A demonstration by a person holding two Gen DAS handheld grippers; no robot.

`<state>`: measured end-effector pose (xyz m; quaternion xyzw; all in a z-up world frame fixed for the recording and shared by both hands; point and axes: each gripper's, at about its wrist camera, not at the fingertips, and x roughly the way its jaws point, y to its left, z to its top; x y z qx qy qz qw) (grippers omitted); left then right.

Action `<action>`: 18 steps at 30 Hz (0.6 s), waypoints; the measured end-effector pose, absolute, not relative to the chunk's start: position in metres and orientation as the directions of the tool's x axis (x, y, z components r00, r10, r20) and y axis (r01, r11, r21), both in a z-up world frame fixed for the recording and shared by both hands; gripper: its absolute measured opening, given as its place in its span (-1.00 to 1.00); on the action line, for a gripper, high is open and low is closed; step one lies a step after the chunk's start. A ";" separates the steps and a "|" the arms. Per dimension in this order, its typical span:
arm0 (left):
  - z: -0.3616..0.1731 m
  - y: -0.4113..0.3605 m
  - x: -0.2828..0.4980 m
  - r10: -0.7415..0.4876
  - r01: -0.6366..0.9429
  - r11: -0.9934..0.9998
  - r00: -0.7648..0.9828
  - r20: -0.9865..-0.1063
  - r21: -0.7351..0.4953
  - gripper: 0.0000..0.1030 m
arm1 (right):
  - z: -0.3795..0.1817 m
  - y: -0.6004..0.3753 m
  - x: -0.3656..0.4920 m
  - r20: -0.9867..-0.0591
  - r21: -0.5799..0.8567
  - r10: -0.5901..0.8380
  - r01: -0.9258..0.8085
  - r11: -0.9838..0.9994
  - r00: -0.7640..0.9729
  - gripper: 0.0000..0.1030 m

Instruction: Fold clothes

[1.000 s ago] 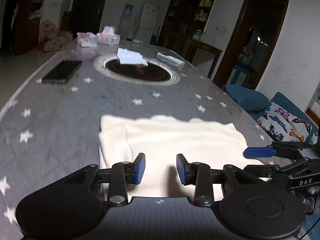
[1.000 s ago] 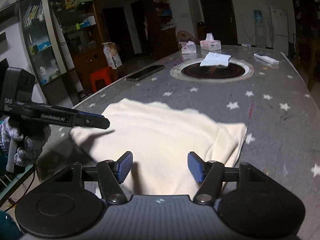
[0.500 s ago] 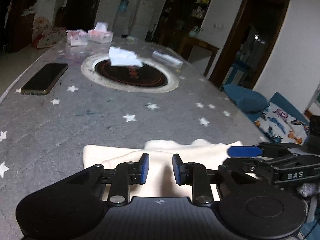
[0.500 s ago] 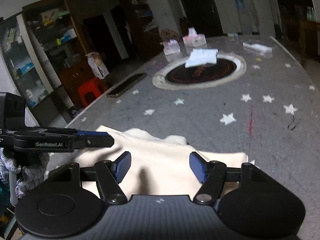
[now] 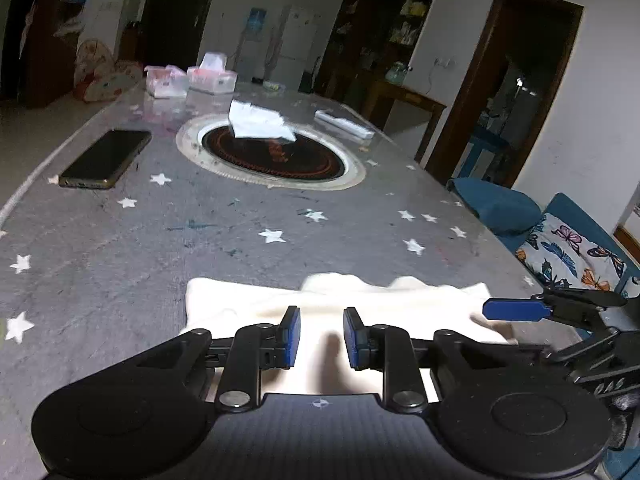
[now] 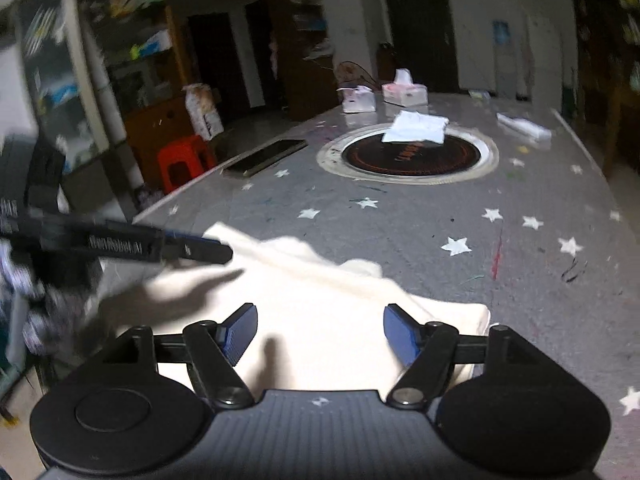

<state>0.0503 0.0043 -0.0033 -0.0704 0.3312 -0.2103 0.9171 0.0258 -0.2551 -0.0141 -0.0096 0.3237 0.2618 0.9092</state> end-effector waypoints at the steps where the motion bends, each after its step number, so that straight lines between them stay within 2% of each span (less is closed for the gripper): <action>1: -0.001 0.003 0.043 -0.433 0.349 0.901 0.698 -0.570 -0.257 -0.50 | -0.014 -0.253 0.020 -0.597 0.126 0.460 -0.489 0.863 0.658 0.45; 7: -0.002 -0.011 0.002 -0.464 0.422 0.882 0.698 -0.545 -0.210 -0.50 | -0.016 -0.250 -0.014 -0.582 0.020 0.400 -0.479 0.878 0.708 0.59; 13: -0.021 -0.024 -0.010 -0.452 0.437 0.882 0.687 -0.569 -0.173 -0.49 | -0.034 -0.253 -0.025 -0.595 -0.007 0.355 -0.446 0.895 0.721 0.64; 18: -0.013 -0.021 -0.014 -0.444 0.430 0.888 0.708 -0.549 -0.165 -0.42 | -0.020 -0.259 -0.035 -0.551 -0.010 0.348 -0.423 0.906 0.758 0.65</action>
